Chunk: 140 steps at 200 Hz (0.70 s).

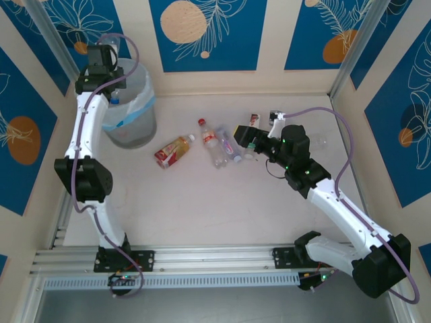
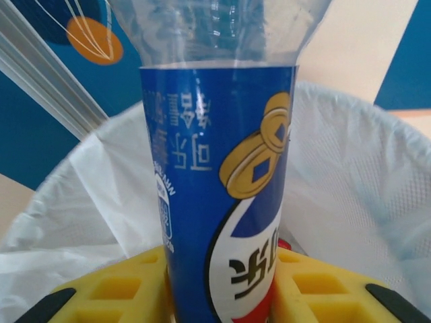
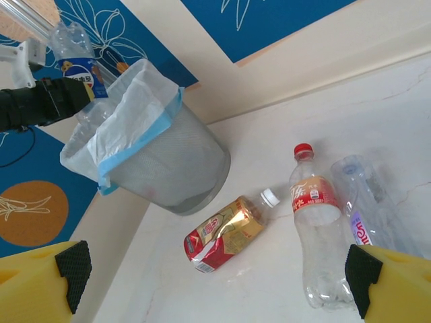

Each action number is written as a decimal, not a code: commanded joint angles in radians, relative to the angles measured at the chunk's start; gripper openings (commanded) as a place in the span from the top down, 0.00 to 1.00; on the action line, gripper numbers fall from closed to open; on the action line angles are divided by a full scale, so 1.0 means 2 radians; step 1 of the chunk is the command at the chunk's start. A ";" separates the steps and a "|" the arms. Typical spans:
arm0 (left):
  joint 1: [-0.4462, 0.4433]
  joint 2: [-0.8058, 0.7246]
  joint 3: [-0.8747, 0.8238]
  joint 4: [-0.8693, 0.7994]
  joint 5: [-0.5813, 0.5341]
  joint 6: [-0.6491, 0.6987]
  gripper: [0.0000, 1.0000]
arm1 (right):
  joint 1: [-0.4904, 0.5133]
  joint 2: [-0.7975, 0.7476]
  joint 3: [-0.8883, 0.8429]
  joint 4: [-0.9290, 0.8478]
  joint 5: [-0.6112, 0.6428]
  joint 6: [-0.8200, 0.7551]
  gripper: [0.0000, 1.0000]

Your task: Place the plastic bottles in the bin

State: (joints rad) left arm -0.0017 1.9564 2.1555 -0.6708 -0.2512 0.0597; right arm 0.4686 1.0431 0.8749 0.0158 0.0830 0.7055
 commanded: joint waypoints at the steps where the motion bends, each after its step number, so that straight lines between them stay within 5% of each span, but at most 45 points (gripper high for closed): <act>1: 0.005 0.005 0.022 -0.011 0.013 0.002 0.60 | -0.002 -0.010 0.001 -0.006 0.014 -0.005 0.00; 65: 0.006 0.006 0.024 -0.015 0.024 -0.006 0.40 | -0.002 -0.010 0.002 -0.012 0.016 -0.005 0.00; 106: 0.006 -0.005 0.023 -0.014 0.050 -0.021 0.12 | -0.003 -0.010 0.001 -0.012 0.018 -0.005 0.00; 140: 0.006 -0.018 0.027 -0.016 0.056 -0.036 0.01 | -0.004 -0.004 0.004 -0.019 0.018 -0.006 0.00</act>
State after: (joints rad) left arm 0.0002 1.9671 2.1685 -0.6941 -0.1757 0.0181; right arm 0.4683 1.0431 0.8749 -0.0010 0.1013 0.7055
